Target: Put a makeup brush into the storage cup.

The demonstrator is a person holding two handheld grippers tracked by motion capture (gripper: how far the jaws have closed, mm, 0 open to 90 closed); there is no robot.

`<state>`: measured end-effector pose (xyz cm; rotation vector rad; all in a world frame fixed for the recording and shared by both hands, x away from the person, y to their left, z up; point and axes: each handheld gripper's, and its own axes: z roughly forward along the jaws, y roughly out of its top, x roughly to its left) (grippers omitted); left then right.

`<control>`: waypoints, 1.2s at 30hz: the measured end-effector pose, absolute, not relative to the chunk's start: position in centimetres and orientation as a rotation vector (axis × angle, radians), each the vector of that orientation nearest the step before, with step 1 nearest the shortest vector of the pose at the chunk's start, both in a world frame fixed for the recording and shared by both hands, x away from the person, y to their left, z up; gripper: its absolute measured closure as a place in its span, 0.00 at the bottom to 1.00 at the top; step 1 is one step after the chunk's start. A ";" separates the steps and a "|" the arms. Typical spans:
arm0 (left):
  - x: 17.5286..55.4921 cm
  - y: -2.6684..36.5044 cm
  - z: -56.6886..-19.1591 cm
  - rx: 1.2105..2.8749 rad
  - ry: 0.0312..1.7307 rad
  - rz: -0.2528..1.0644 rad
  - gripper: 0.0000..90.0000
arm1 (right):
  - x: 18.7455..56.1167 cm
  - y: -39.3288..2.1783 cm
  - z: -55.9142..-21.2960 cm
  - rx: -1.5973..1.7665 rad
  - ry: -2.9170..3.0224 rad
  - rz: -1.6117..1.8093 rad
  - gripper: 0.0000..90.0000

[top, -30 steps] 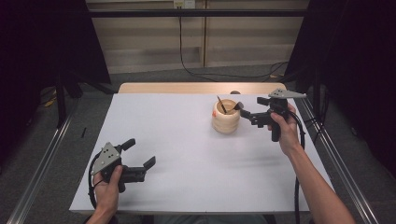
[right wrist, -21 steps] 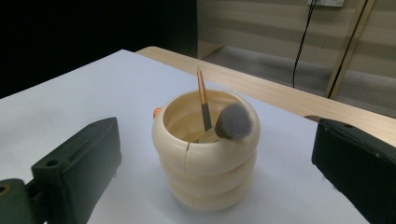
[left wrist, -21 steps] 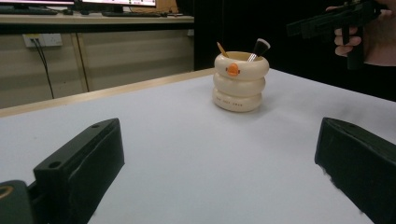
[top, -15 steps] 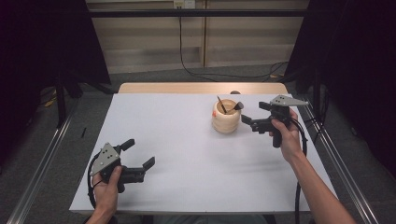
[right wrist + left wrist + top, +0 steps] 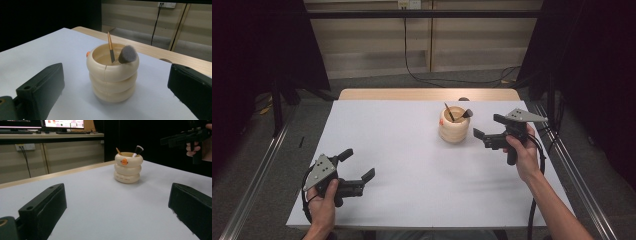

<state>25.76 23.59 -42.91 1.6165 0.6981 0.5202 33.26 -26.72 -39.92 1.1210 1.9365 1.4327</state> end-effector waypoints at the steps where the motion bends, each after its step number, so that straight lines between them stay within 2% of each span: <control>1: 25.7 23.6 -42.9 1.618 0.698 0.521 0.02 | 33.0 -26.7 -39.9 1.119 1.932 1.435 0.00; 16: 25.4 23.6 -42.8 1.611 0.693 0.517 0.02 | 29.2 -26.7 -40.3 1.088 1.889 1.398 0.00; 36: 25.1 23.8 -42.8 1.609 0.699 0.523 0.01 | 23.8 -28.7 -41.8 1.119 1.839 1.407 0.01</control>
